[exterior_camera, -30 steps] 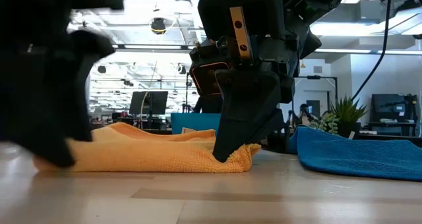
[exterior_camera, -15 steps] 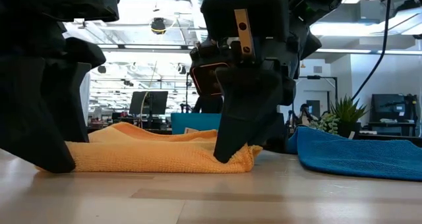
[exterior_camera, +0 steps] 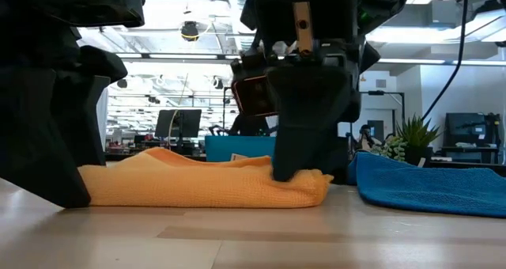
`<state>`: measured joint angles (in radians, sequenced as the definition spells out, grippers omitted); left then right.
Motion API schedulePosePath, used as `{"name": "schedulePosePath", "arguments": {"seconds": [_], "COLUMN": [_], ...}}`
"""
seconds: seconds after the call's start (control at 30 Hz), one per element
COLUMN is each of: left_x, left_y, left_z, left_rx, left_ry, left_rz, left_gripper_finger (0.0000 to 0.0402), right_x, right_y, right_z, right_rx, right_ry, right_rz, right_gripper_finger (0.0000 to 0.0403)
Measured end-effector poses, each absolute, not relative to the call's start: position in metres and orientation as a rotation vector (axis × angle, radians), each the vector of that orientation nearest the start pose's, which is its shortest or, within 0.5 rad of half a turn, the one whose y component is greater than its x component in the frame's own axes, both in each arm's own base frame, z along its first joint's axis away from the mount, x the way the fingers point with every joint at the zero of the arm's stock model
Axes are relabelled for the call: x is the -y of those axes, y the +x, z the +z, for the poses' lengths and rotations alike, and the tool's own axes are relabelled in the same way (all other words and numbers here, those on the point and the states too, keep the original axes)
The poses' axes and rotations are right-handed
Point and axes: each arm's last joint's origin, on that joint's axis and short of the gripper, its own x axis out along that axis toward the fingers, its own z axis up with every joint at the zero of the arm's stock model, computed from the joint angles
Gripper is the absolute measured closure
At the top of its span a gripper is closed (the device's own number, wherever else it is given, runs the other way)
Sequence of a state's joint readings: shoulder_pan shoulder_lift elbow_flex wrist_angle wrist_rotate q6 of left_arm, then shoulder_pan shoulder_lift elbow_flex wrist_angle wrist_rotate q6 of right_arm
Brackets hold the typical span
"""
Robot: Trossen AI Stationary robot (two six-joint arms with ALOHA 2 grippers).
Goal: Roll microfiber towels into tight, uniform cylinder then place into a basket
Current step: Roll the yellow microfiber cloth
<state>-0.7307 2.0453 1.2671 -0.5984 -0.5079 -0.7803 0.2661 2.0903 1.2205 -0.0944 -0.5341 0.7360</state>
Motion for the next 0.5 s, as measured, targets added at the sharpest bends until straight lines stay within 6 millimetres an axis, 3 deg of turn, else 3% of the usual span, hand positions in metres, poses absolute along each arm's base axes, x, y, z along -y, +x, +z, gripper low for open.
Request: {"name": "schedulePosePath", "arguments": {"seconds": [0.5], "left_x": [0.24], "left_y": [0.289], "left_z": [0.118], "left_rx": [-1.077], "left_ry": [0.098], "left_rz": [0.255], "left_gripper_finger": [0.0288], "right_x": [-0.121], "right_y": [0.377], "right_z": [0.146], "right_rx": [-1.177], "right_ry": [0.647], "right_rz": [0.38], "right_gripper_finger": [0.0284]}}
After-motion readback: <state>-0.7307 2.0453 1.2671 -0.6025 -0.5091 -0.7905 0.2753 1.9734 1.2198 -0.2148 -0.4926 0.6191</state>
